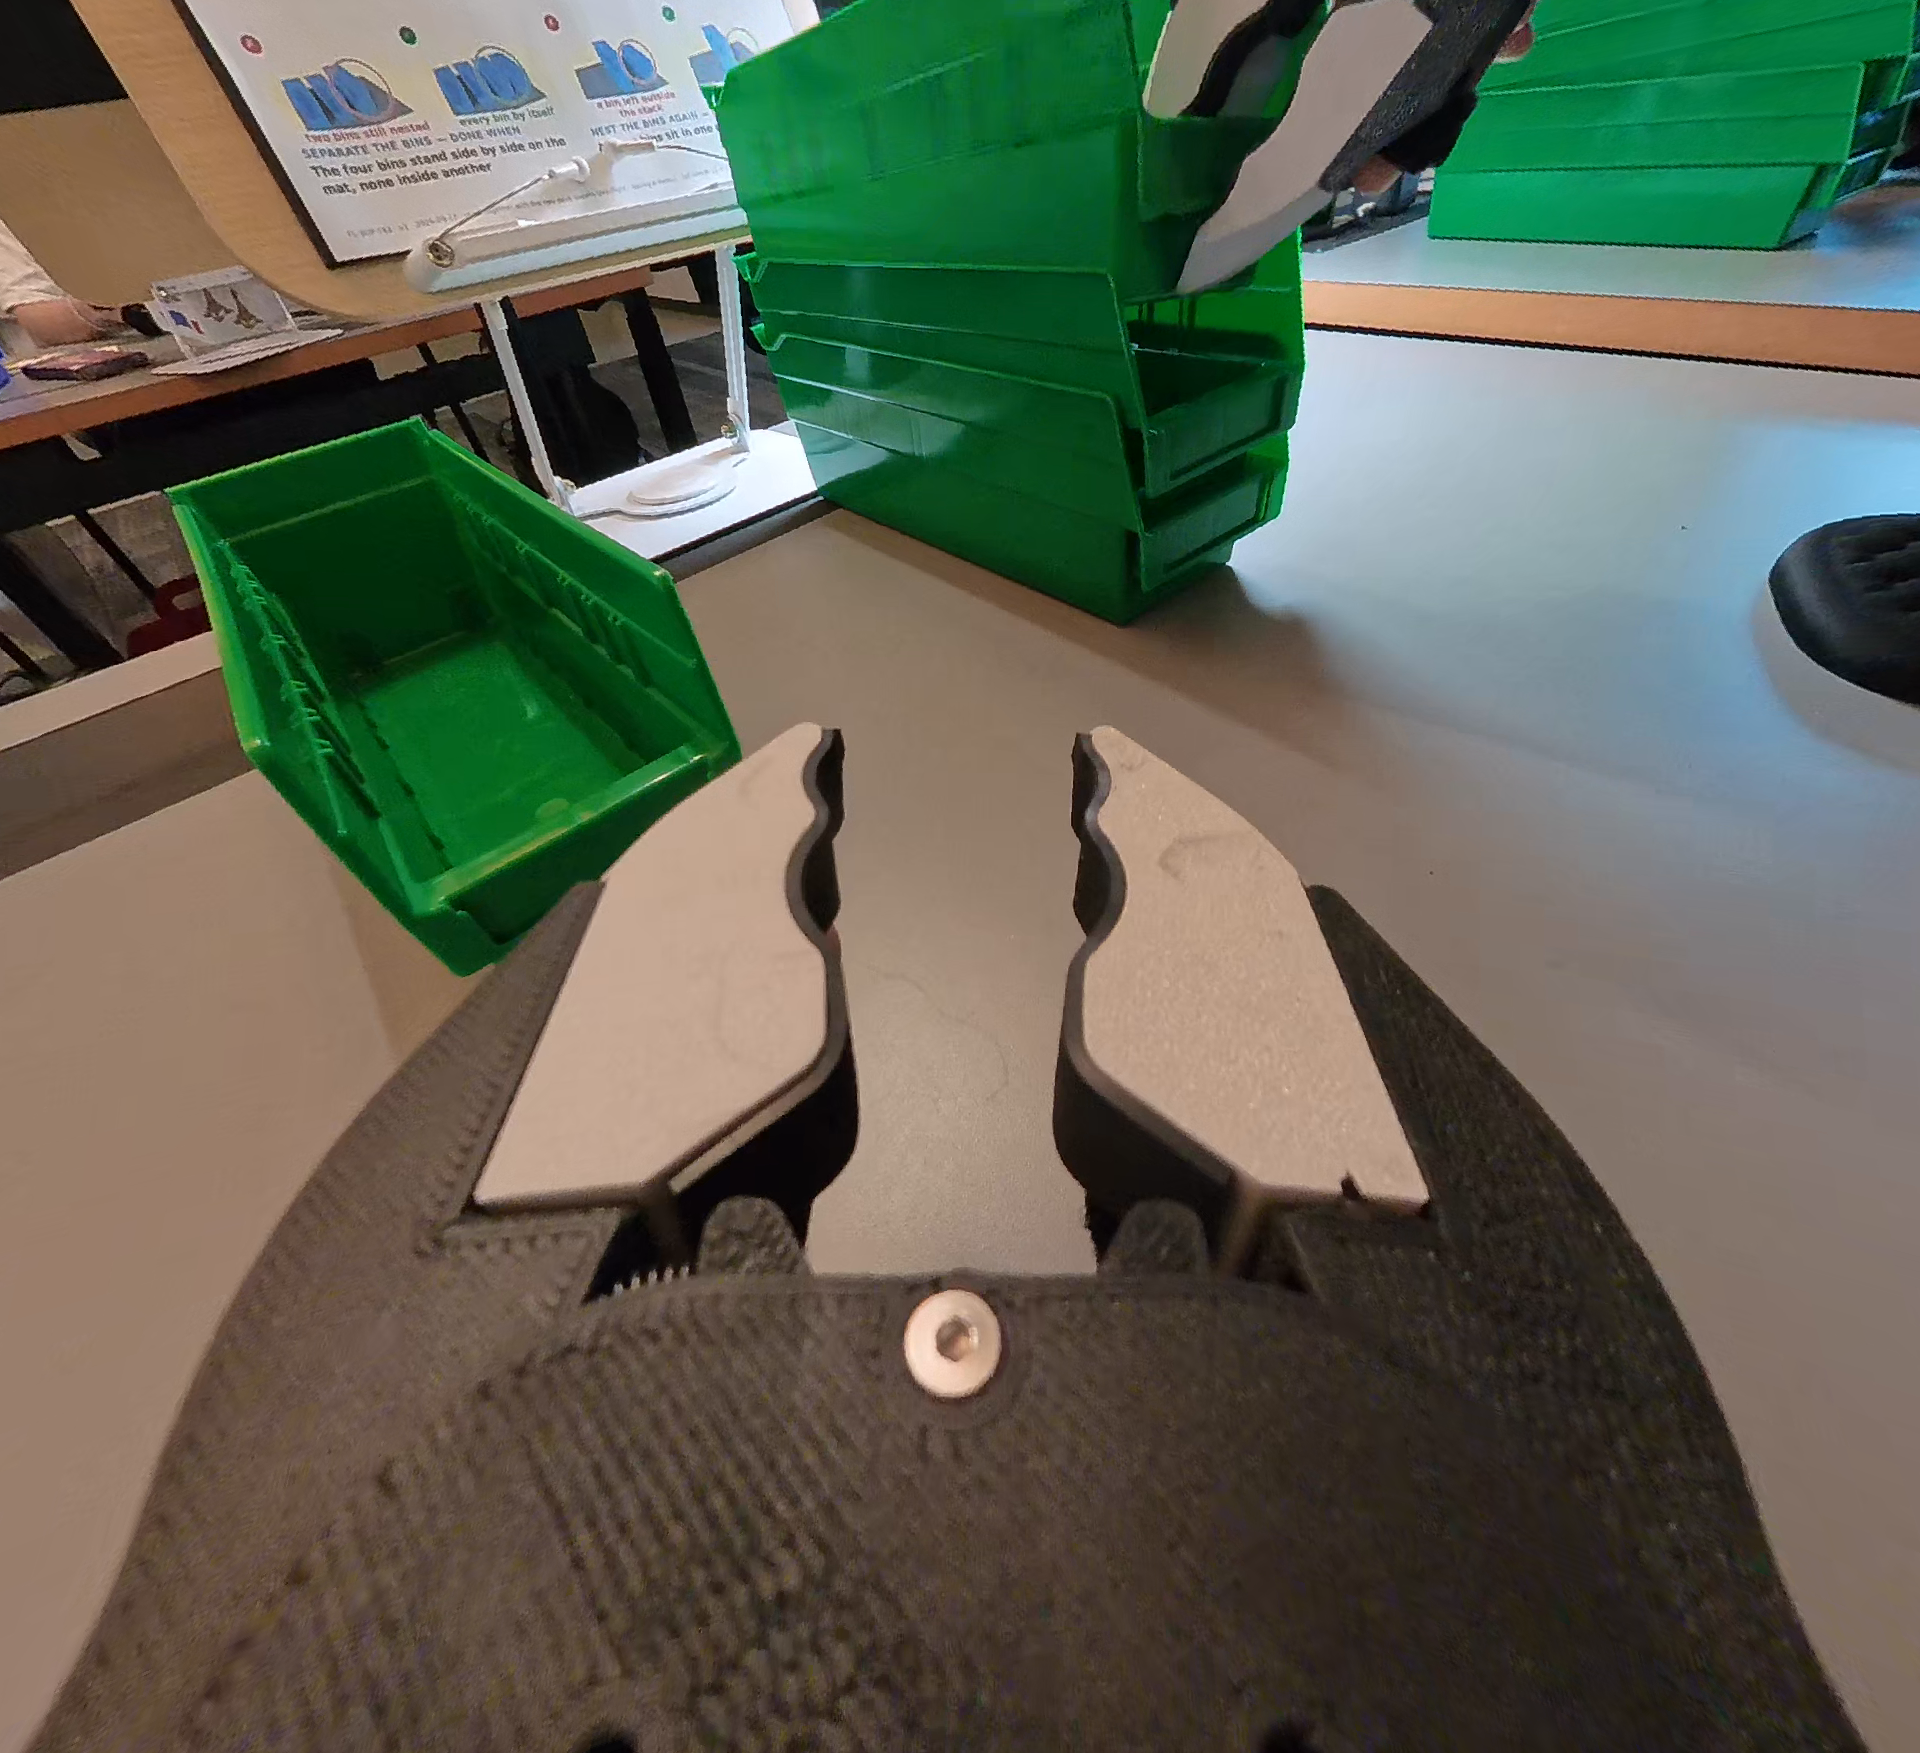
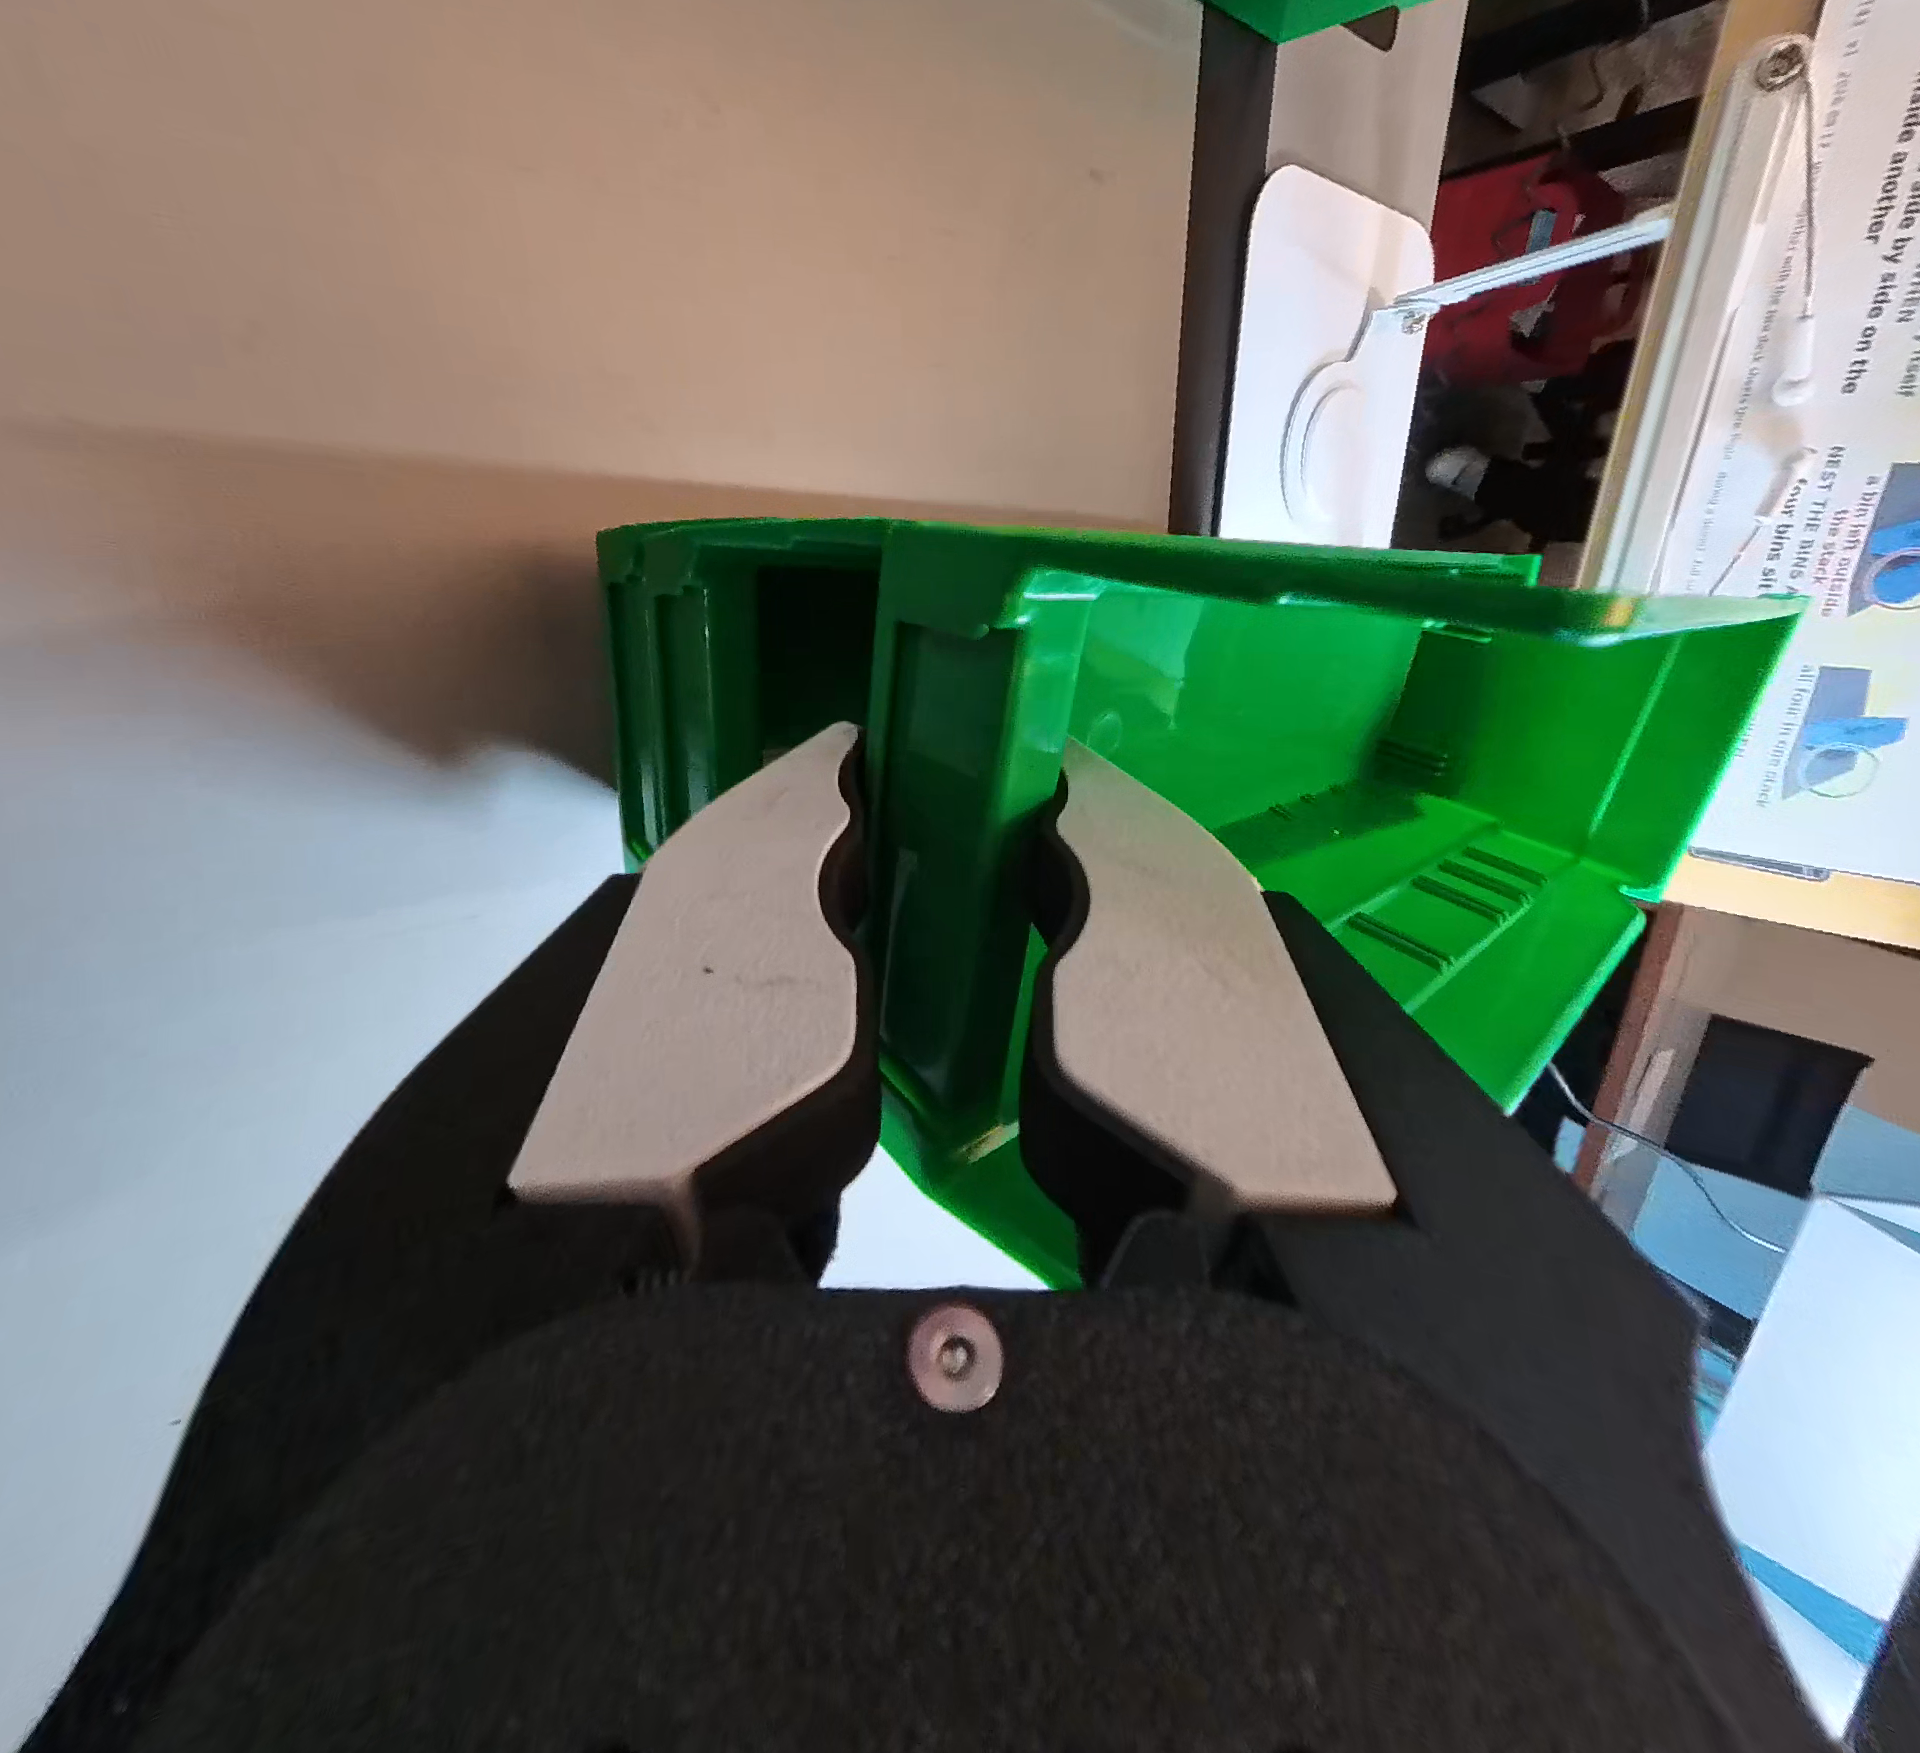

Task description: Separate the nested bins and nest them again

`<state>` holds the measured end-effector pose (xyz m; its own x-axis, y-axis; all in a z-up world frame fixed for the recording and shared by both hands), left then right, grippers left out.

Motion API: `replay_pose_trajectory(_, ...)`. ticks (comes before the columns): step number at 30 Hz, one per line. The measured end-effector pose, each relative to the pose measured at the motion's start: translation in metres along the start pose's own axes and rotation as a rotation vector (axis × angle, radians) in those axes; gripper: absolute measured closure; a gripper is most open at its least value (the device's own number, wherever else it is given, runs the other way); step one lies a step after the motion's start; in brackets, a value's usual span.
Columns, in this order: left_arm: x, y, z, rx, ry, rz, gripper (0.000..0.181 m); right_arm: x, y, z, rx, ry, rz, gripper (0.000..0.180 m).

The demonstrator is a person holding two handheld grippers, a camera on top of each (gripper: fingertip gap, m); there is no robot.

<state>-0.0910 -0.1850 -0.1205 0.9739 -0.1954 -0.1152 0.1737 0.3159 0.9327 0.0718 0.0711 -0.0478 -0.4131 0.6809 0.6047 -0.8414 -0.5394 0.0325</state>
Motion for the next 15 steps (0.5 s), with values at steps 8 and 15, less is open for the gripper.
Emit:
replay_pose_trajectory(8, 0.0, 0.0, 0.0, -0.001, 0.0, 0.001, 0.138, -0.007, 0.0, -0.013, -0.013, 0.003, 0.008, 0.152)
replay_pose_trajectory(15, 0.0, 0.0, 0.001, 0.001, 0.001, 0.001, 0.139, -0.012, 0.001, -0.016, -0.016, -0.041, 0.016, 0.146)
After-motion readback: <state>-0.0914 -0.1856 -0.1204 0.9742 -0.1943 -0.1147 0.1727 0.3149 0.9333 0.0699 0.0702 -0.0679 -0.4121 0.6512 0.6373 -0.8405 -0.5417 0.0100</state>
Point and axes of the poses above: each gripper's, where its closed fingertips meet, z back along the fingers, y out of its top, x = y × z across the jaws, the point moved 7 cm from there along z, back along the fingers, and after that the axes turned 12 degrees about -x, right-handed, at the moved point
